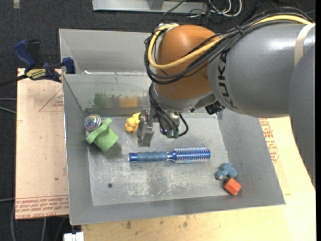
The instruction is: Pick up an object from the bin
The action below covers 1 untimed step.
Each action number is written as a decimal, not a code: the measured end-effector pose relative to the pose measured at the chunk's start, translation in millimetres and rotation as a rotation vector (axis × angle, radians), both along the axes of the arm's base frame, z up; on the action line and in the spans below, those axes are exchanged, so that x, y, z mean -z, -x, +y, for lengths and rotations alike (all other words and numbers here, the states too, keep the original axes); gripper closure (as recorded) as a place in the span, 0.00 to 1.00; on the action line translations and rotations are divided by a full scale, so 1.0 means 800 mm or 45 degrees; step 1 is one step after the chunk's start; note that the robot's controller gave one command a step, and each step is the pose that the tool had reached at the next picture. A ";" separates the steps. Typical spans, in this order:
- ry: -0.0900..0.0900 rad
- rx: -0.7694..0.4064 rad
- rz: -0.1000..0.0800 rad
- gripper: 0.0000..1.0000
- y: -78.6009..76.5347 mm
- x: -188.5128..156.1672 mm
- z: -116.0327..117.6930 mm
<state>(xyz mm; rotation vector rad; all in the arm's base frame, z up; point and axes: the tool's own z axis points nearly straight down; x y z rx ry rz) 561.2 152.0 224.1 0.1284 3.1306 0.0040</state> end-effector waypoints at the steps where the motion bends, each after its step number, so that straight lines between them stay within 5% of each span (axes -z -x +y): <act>1: 0.005 -0.785 0.013 1.00 0.081 0.055 -0.044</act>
Offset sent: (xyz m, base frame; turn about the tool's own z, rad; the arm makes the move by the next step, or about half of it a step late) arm -0.0647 -0.0347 -0.0427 -0.6194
